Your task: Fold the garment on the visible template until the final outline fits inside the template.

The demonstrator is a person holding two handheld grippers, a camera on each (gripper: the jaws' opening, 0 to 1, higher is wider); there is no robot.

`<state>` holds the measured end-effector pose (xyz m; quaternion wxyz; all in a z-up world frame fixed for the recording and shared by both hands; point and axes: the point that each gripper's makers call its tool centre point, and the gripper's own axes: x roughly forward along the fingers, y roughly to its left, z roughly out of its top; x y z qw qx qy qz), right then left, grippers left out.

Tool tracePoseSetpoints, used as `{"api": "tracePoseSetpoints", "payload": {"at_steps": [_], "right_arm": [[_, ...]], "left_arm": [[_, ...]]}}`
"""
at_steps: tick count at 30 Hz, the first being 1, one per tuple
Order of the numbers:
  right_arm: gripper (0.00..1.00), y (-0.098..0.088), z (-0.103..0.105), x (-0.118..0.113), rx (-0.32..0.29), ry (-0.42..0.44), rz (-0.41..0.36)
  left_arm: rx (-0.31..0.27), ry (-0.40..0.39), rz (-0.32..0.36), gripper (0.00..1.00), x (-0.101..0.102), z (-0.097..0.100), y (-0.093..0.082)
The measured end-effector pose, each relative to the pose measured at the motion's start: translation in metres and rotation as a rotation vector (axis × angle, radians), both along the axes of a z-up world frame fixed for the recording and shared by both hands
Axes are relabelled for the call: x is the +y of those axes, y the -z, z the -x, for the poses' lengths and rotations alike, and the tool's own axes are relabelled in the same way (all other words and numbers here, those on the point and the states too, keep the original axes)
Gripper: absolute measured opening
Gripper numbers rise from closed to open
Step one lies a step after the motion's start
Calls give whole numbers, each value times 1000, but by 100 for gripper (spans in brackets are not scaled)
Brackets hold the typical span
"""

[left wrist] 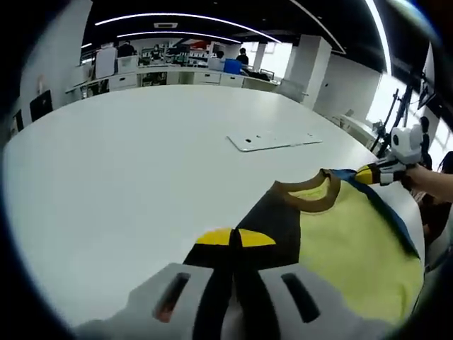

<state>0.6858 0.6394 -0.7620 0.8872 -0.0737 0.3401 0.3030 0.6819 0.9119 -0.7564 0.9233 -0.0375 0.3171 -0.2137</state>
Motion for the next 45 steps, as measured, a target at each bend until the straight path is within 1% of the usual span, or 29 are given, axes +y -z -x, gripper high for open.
{"api": "tracePoseSetpoints", "payload": {"at_steps": [2, 4, 5, 6, 7, 8, 10, 11, 13, 14, 15, 17, 18, 20, 22, 24, 26, 30, 33, 35, 39, 42, 45], "right_arm": [[0, -1, 0, 0, -4, -2, -3], [0, -4, 1, 1, -16, -18, 1], [3, -6, 1, 2, -29, -29, -3], [8, -8, 2, 3, -35, -33, -9], [15, -10, 2, 3, -36, -32, -14], [24, -13, 3, 5, -44, -35, -19], [36, -18, 5, 7, -76, -59, -16], [44, -20, 6, 7, -81, -65, -12], [57, -23, 9, 8, -95, -79, -10], [65, -25, 11, 8, -104, -86, -10], [70, -26, 12, 8, -106, -87, -9], [76, -28, 15, 7, -117, -100, -9], [77, -28, 18, 7, -118, -105, -7], [82, -31, 24, 8, -122, -115, -4], [86, -35, 30, 9, -132, -123, -5], [87, -40, 36, 9, -147, -138, 7], [88, -43, 41, 9, -146, -143, 2], [88, -48, 48, 6, -152, -143, 7], [87, -53, 54, 5, -148, -141, -1], [87, -56, 60, 3, -156, -144, 7], [85, -64, 75, 1, -162, -156, 1], [84, -69, 88, 0, -172, -173, 14], [83, -76, 104, 0, -182, -188, 11]], "left_arm": [[-7, 8, -3, 0, -1, 0, -2], [-23, 11, -2, 13, -1, -1, -7], [-33, 10, -9, 21, -1, -2, -8], [-43, 20, -19, 32, -2, -2, -9], [-62, 34, -44, 38, -2, -3, -11], [-71, 40, -54, 42, -2, -2, -13], [-79, 61, -36, 50, -7, 1, -18], [-88, 72, -37, 54, -8, 3, -20], [-104, 86, -48, 64, -10, 5, -23], [-107, 93, -48, 69, -11, 6, -24], [-113, 102, -52, 76, -12, 9, -26], [-131, 113, -63, 84, -12, 11, -30], [-132, 115, -58, 88, -12, 13, -32], [-136, 121, -44, 92, -13, 17, -37], [-149, 133, -47, 97, -14, 22, -43], [-152, 149, -49, 99, -16, 27, -48], [-163, 156, -53, 99, -16, 32, -53], [-164, 163, -47, 99, -17, 41, -60], [-157, 178, -45, 99, -20, 49, -62], [-159, 190, -52, 98, -22, 56, -64], [-165, 186, -38, 97, -25, 71, -71], [-172, 191, -35, 95, -27, 83, -76], [-185, 190, -26, 95, -29, 95, -85]]}}
